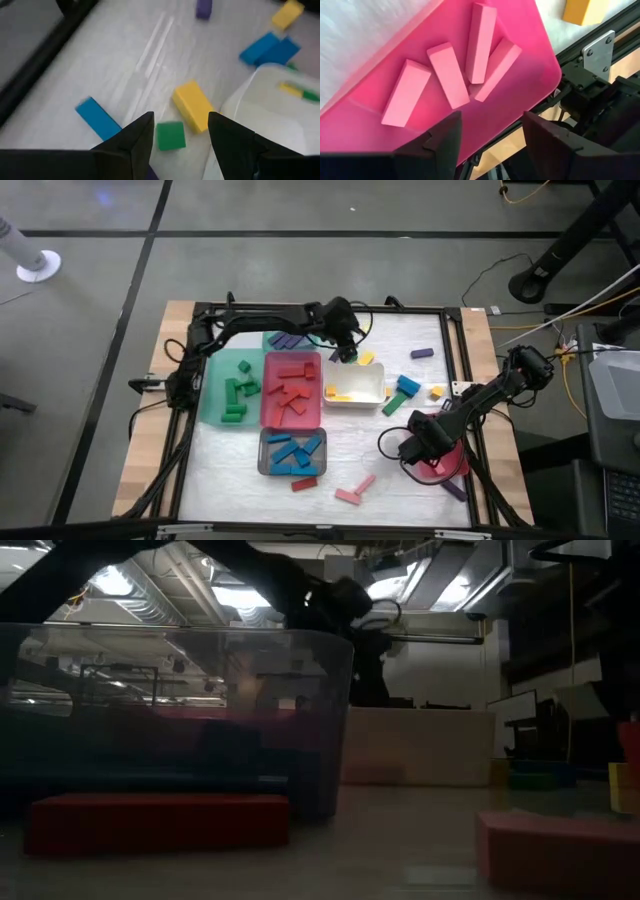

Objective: Sort blocks
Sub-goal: Put the green block into the bottom green bin

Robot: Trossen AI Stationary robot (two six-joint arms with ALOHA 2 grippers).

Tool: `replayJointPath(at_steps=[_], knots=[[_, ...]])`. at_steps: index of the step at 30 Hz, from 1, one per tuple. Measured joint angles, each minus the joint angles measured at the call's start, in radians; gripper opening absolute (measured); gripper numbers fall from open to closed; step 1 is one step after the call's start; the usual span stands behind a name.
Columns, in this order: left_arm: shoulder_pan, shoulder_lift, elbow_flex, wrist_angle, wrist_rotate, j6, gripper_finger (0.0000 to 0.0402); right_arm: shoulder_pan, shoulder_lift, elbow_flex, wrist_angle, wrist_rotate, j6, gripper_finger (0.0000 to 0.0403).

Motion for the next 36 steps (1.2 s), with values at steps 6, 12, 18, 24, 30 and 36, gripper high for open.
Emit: replayJointPath(at_steps=[6,12,18,24,30,36], knots=[[-0.008,0.051,0.000,0.001,0.000,0.037,0.0175,0.000,0.000,0.000,0.002,0.001,0.009,0.0209],[-0.028,0.073,0.000,0.000,-0.020,0.102,0.0175,0.000,0.000,0.000,0.007,0.001,0.033,0.0209],[-0.034,0.090,0.001,0.018,-0.062,0.127,0.0175,0.000,0.001,0.000,0.009,0.001,0.036,0.0209],[-0.037,0.091,0.001,0.020,-0.066,0.126,0.0175,0.000,0.001,0.000,0.009,0.019,0.037,0.0209],[-0.040,0.091,0.000,0.004,-0.066,0.122,0.0175,0.000,0.001,0.000,0.009,0.025,0.037,0.0209],[-0.047,0.122,0.000,0.013,-0.068,0.111,0.0175,0.000,0.001,0.001,0.009,0.025,0.037,0.0209]])
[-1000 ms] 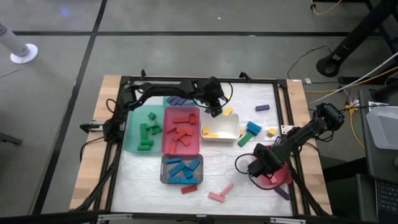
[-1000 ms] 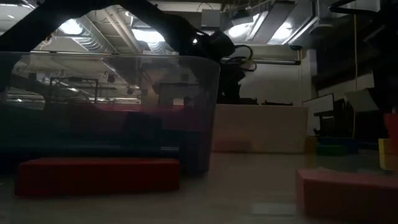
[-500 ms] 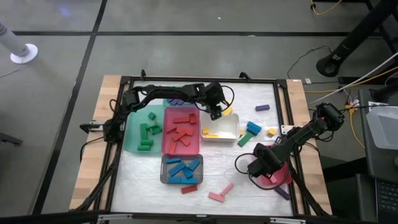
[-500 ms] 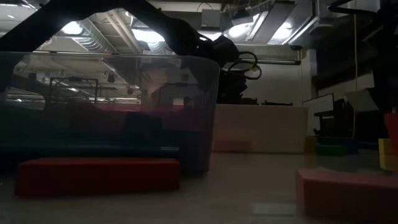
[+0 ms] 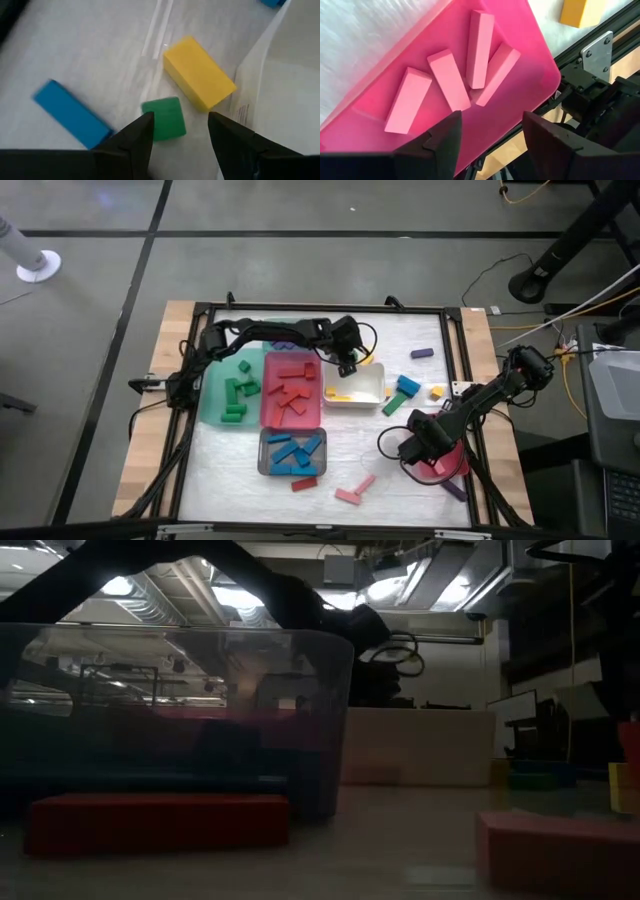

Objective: Sort blocks
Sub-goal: Put the green block into the bottom green bin

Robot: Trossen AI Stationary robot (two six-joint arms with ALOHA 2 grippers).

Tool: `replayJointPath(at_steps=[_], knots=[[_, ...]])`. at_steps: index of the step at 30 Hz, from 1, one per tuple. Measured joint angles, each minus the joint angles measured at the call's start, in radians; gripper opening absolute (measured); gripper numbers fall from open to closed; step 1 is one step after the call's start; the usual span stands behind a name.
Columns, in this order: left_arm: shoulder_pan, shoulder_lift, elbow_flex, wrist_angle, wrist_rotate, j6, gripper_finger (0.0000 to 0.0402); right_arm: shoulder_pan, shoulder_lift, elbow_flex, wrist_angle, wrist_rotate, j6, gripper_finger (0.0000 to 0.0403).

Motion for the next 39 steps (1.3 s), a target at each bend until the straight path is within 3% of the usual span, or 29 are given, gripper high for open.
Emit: replayJointPath(at_steps=[6,12,21,26,34,39], knots=[[-0.001,0.031,0.002,0.028,-0.091,-0.013,0.0175,0.000,0.000,0.002,-0.001,-0.008,0.002,0.0209],[0.002,0.036,0.001,0.023,-0.094,0.020,0.0172,0.000,0.000,0.003,-0.002,-0.008,0.003,0.0209],[0.002,0.036,0.002,0.020,-0.092,0.037,0.0103,0.000,0.000,0.002,-0.003,-0.006,-0.002,0.0209],[0.001,0.036,0.002,0.026,-0.091,0.069,0.0088,0.000,0.000,0.002,-0.003,0.002,-0.003,0.0209],[-0.023,0.037,0.030,0.020,-0.125,0.003,0.0148,0.000,0.000,0.002,-0.003,0.011,-0.003,0.0209],[-0.036,0.037,0.049,0.034,-0.168,0.065,0.0190,0.000,0.000,0.002,-0.003,0.021,-0.003,0.0209]])
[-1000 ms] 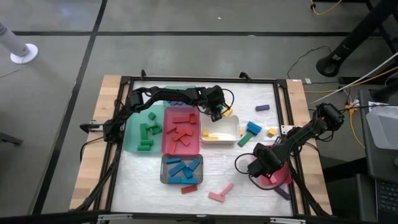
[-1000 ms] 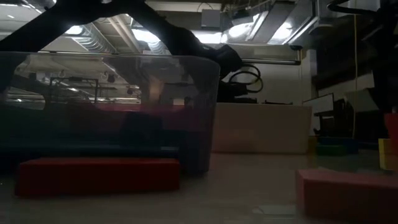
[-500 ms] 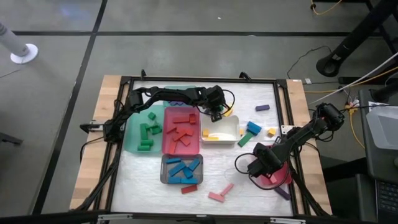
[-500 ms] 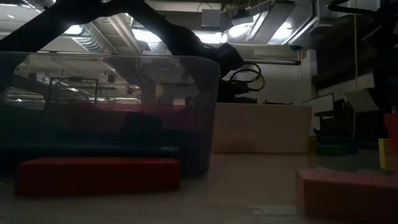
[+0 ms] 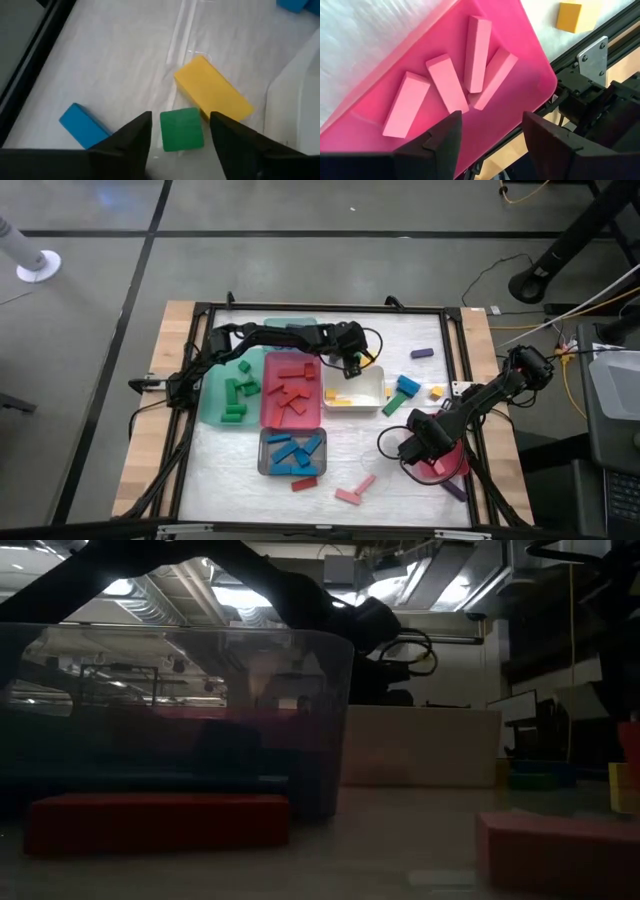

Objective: Sort blocks
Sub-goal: Put the green block into the bottom green bin

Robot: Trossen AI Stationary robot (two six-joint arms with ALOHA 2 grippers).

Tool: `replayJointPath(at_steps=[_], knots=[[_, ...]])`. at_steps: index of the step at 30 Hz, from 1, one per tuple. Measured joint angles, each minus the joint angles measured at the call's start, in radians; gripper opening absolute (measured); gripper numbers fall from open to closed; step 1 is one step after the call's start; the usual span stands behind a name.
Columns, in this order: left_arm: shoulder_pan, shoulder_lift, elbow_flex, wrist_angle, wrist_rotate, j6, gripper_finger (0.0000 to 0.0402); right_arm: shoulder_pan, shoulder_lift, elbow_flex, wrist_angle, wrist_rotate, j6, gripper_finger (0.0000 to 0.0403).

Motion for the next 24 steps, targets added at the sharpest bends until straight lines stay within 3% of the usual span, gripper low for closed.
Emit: replayJointPath(at_steps=[6,15,24], knots=[[0.011,0.007,0.000,-0.004,0.010,-0.051,0.0206,0.000,0.000,0.000,-0.001,0.015,0.000,0.0209],[0.019,0.011,0.000,-0.008,0.099,-0.055,0.0201,0.000,0.000,0.000,0.000,0.016,-0.001,0.0209],[0.019,0.045,0.002,0.015,0.109,-0.048,0.0198,0.000,0.000,0.000,0.000,0.016,-0.001,0.0209]])
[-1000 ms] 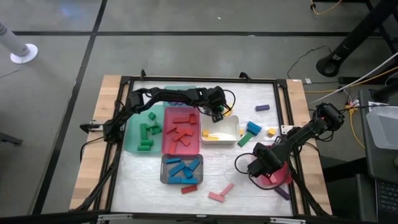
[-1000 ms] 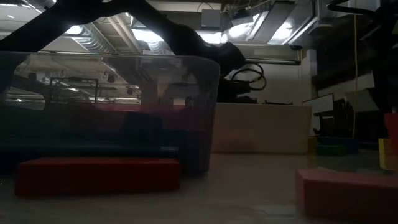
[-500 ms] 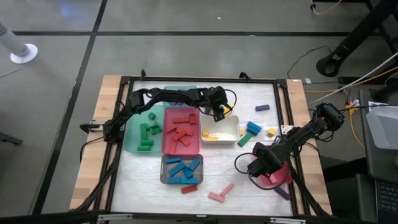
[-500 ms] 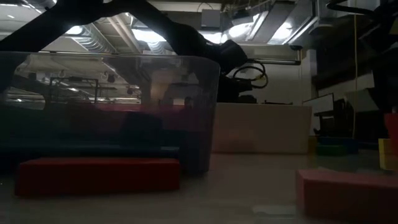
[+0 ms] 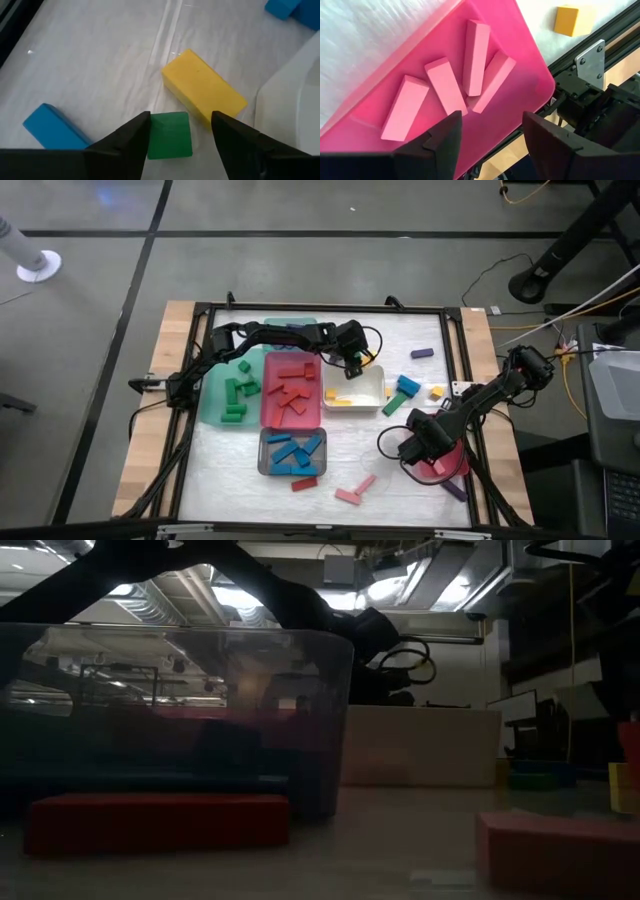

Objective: Sort blocks
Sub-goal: Put the green block into the bottom green bin

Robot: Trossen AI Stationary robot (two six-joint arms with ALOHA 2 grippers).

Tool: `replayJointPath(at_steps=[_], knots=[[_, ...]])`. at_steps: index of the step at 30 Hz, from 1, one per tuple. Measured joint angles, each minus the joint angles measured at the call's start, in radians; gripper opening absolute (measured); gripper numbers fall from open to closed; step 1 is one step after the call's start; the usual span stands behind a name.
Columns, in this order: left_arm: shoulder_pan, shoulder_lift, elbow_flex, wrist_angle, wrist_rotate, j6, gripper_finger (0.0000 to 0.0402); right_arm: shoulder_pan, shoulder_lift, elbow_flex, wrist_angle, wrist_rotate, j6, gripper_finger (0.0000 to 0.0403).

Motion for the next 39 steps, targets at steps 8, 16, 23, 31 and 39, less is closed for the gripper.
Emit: replayJointPath(at_steps=[8,16,23,31,39], knots=[[0.009,0.004,-0.001,-0.046,-0.016,0.010,0.0167,0.000,0.000,0.000,0.000,-0.001,0.000,0.0209],[0.020,-0.001,-0.003,-0.066,-0.007,0.014,0.0164,0.000,0.000,0.000,-0.001,-0.001,0.000,0.0209],[0.022,-0.002,-0.003,-0.066,-0.005,0.025,0.0129,0.000,0.000,0.000,-0.001,-0.001,0.000,0.0209],[0.024,-0.004,-0.003,-0.063,-0.001,0.024,0.0053,0.000,0.000,0.000,-0.001,-0.001,0.000,0.0209],[0.017,-0.004,-0.004,-0.059,-0.013,0.107,0.0065,0.000,0.000,0.000,-0.001,0.000,0.000,0.0209]])
